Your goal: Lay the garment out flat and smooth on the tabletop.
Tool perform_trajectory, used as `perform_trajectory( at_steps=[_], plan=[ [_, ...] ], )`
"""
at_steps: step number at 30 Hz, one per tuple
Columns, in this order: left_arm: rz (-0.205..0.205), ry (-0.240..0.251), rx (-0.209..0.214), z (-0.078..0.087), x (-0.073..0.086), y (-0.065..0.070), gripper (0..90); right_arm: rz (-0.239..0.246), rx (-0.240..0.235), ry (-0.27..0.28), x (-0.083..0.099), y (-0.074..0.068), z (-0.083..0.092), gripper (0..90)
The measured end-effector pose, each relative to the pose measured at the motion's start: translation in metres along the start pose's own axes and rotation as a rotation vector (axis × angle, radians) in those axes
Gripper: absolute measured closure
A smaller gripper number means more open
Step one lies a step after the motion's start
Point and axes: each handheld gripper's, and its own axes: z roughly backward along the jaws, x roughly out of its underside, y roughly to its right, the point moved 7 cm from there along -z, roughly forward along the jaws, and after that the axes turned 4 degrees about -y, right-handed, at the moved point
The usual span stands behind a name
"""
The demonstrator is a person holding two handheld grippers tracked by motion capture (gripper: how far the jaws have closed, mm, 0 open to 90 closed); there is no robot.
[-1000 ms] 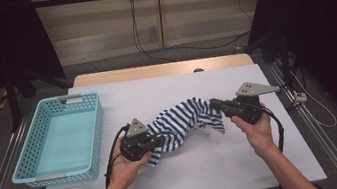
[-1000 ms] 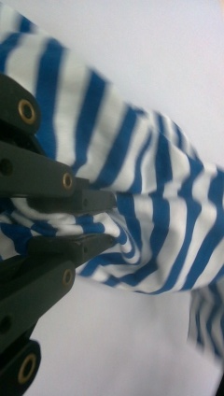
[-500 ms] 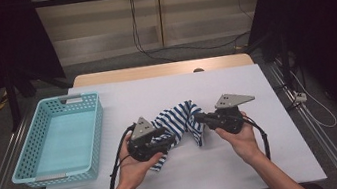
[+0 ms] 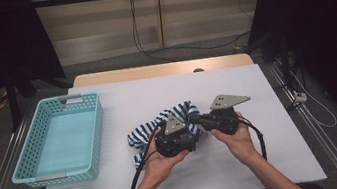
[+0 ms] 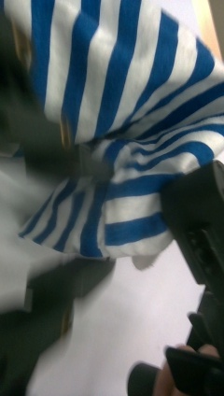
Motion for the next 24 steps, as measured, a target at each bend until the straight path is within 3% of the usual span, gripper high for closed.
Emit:
perform_trajectory(
  at_steps=[1, 3, 5, 7, 13, 15, 19, 24],
  plan=[
    [0.004, 0.005, 0.004, 0.001, 0.0, -0.001, 80.2, 0.006, 0.007, -0.003, 0.001, 0.001, 0.0, 87.6],
    [0.013, 0.011, -0.013, 0.008, 0.001, -0.008, 87.6, 0.003, -0.001, 0.001, 0.001, 0.002, 0.001, 81.7],
    [0.015, 0.007, -0.021, 0.018, 0.004, -0.014, 88.5, -0.003, -0.001, 0.002, 0.002, 0.002, 0.002, 66.0],
    [0.015, -0.002, -0.03, 0.03, 0.008, -0.019, 88.7, 0.018, -0.002, -0.014, 0.004, 0.003, 0.003, 58.7],
    [0.049, -0.029, -0.074, 0.055, 0.028, -0.04, 88.7, -0.031, -0.033, -0.011, 0.006, 0.008, 0.008, 37.3],
    [0.058, -0.044, -0.089, 0.062, 0.035, -0.047, 88.6, -0.03, -0.01, -0.024, 0.009, 0.012, 0.007, 30.7],
    [0.089, -0.069, -0.118, 0.074, 0.049, -0.058, 88.8, -0.039, 0.024, -0.052, 0.019, 0.02, 0.003, 30.7],
    [0.102, -0.144, -0.159, 0.083, 0.072, -0.071, 88.8, -0.04, 0.082, -0.078, 0.03, 0.032, -0.001, 41.4]
  ],
)
